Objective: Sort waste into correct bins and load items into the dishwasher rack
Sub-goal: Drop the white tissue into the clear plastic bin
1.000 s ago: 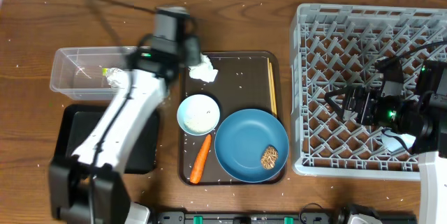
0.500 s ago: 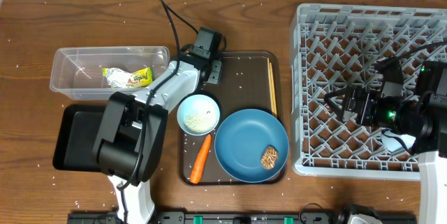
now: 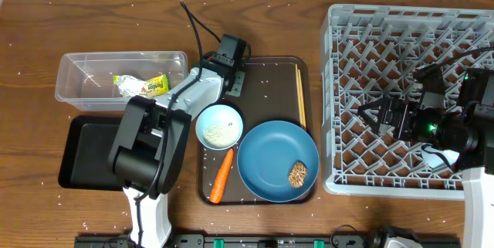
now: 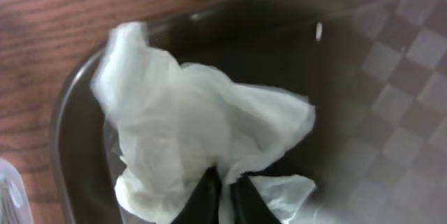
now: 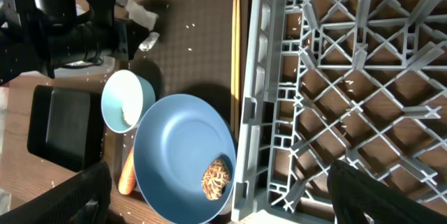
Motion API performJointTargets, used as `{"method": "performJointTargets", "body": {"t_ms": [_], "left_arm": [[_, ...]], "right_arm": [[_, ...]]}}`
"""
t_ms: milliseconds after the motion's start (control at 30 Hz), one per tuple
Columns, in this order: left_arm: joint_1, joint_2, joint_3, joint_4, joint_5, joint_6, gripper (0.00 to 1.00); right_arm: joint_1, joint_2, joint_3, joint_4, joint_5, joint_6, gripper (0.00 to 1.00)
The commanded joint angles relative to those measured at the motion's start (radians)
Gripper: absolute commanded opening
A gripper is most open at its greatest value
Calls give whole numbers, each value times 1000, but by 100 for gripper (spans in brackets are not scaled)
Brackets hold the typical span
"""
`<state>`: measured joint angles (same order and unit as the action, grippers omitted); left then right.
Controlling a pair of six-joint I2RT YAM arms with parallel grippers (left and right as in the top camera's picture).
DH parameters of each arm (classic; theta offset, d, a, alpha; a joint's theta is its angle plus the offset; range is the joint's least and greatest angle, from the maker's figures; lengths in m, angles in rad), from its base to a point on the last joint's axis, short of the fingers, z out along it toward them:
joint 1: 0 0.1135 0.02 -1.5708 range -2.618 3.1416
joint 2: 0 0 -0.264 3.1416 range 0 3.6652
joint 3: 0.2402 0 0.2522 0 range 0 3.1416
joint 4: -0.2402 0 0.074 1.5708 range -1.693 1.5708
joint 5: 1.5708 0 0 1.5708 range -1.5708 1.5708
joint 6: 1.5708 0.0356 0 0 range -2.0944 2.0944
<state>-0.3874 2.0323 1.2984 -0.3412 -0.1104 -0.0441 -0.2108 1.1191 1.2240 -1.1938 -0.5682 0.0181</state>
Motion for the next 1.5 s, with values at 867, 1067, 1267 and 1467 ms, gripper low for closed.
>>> {"method": "performJointTargets", "body": {"t_ms": [867, 1067, 1267, 1467], "left_arm": [[276, -383, -17, -273, -126, -316, 6], [346, -381, -9, -259, -56, -216, 68], [328, -494, 7, -381, 90, -155, 68], [222, -629, 6, -529, 163, -154, 68]], "right_arm": [[16, 3, 6, -15, -4, 3, 92], [16, 3, 6, -29, -4, 3, 92], [16, 3, 6, -27, -4, 3, 93], [16, 3, 6, -16, 5, -1, 93]]}}
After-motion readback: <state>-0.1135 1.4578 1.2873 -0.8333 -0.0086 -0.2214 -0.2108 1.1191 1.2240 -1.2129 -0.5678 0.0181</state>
